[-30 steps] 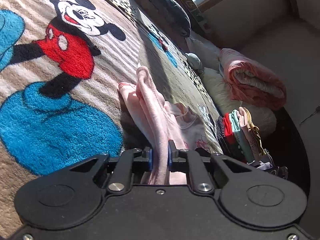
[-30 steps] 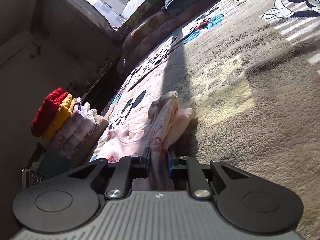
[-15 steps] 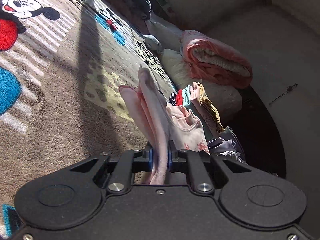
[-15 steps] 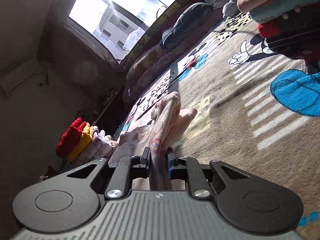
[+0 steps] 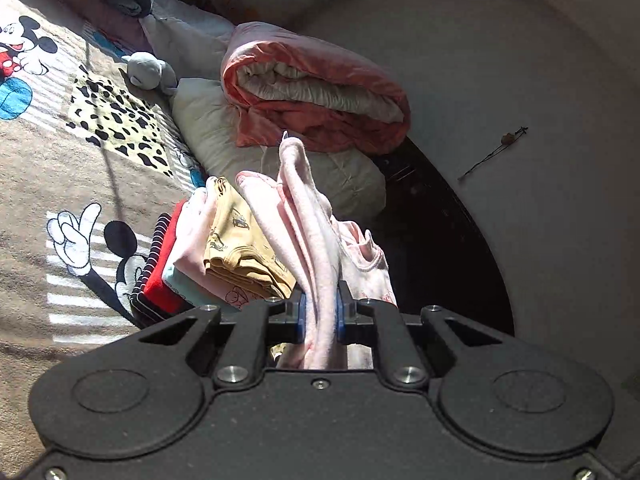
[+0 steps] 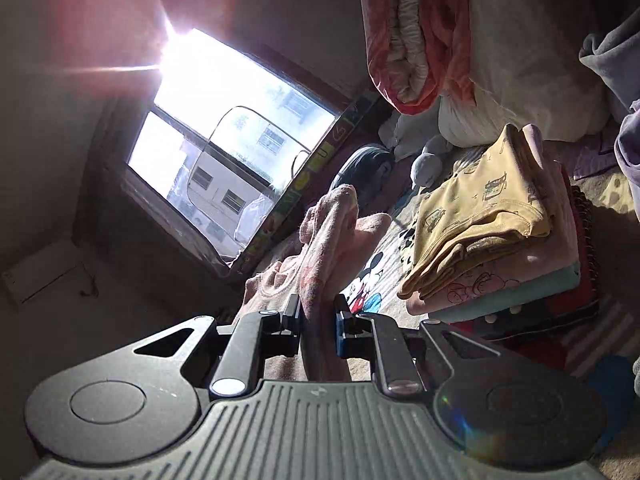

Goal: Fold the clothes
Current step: 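Lift the folded garment with both grippers and carry it to the clothes stack, then lower the garment onto the clothes stack and open both grippers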

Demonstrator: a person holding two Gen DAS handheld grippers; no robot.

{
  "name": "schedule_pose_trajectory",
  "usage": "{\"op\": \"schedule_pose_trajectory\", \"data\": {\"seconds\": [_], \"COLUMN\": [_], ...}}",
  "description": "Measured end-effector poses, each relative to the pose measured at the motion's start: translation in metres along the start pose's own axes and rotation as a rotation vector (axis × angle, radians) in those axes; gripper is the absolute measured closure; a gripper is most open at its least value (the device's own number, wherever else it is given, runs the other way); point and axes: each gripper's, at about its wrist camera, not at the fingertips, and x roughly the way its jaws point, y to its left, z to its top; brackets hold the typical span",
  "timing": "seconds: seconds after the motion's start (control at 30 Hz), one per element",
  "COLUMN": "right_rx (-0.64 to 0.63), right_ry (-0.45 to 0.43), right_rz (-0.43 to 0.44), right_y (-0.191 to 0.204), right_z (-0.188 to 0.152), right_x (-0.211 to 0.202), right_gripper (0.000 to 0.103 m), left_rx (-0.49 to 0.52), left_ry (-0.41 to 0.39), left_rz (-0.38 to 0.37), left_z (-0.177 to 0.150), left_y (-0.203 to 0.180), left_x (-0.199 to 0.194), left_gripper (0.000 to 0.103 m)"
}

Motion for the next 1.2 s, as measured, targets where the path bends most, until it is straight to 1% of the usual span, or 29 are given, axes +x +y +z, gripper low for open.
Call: {"op": "schedule_pose_trajectory", "data": {"seconds": [0.1,0.17,0.3,0.43,0.57,0.6,0.63,0.67,0.7,0.73,0.77,0.83,0.9,0.97,1.0,1.03,1.07,1.1,1.17,1.2], "right_rx": [-0.005,0.004,0.029,0.067,0.1,0.074,0.035,-0.004,-0.043,-0.094,-0.183,-0.358,-0.533,-0.708,-0.753,-0.746,-0.724,-0.705,-0.669,-0.648], "right_ry": [-0.027,-0.042,-0.068,-0.083,-0.094,-0.097,-0.101,-0.104,-0.106,-0.128,-0.155,-0.164,-0.138,-0.106,-0.078,-0.036,0.01,0.015,-0.009,-0.02], "right_rz": [-0.018,-0.032,-0.058,-0.076,-0.109,-0.158,-0.224,-0.289,-0.355,-0.384,-0.383,-0.369,-0.365,-0.362,-0.374,-0.411,-0.457,-0.476,-0.489,-0.48], "right_y": [-0.011,-0.022,-0.045,-0.072,-0.098,-0.102,-0.104,-0.107,-0.11,-0.107,-0.097,-0.077,-0.061,-0.045,-0.043,-0.049,-0.056,-0.058,-0.055,-0.051], "right_z": [0.04,0.058,0.09,0.102,0.103,0.099,0.095,0.091,0.086,0.082,0.075,0.059,0.036,0.012,0.004,0.0,-0.003,-0.005,-0.006,-0.006], "right_x": [0.011,0.019,0.037,0.05,0.064,0.067,0.069,0.072,0.074,0.072,0.067,0.063,0.067,0.072,0.076,0.083,0.09,0.088,0.075,0.069], "right_gripper": [0.085,0.085,0.085,0.085,0.085,0.084,0.075,0.071,0.071,0.071,0.071,0.071,0.071,0.073,0.074,0.073,0.074,0.074,0.073,0.072], "left_rx": [-0.004,-0.014,-0.045,-0.054,-0.062,-0.057,-0.005,0.049,0.103,0.158,0.212,0.32,0.429,0.472,0.5,0.528,0.546,0.564,0.541,0.543], "left_ry": [0.015,0.029,0.064,0.085,0.106,0.104,0.086,0.068,0.049,0.03,0.011,-0.027,-0.065,-0.094,-0.101,-0.108,-0.053,0.006,0.003,-0.013], "left_rz": [-0.022,-0.034,-0.046,-0.039,-0.031,-0.011,0.028,0.066,0.105,0.144,0.183,0.261,0.338,0.293,0.298,0.304,0.35,0.398,0.394,0.392], "left_z": [0.027,0.041,0.06,0.068,0.077,0.077,0.071,0.065,0.059,0.053,0.047,0.034,0.022,0.009,0.002,-0.005,-0.009,-0.012,-0.014,-0.013], "left_y": [-0.005,-0.005,0.005,0.018,0.032,0.036,0.036,0.035,0.034,0.033,0.032,0.03,0.028,0.025,0.025,0.024,0.026,0.029,0.027,0.022], "left_x": [0.042,0.068,0.109,0.138,0.166,0.171,0.168,0.164,0.161,0.158,0.154,0.147,0.141,0.132,0.135,0.138,0.149,0.16,0.156,0.149], "left_gripper": [0.092,0.092,0.092,0.092,0.092,0.091,0.088,0.08,0.074,0.071,0.063,0.062,0.062,0.064,0.064,0.064,0.063,0.062,0.061,0.063]}}
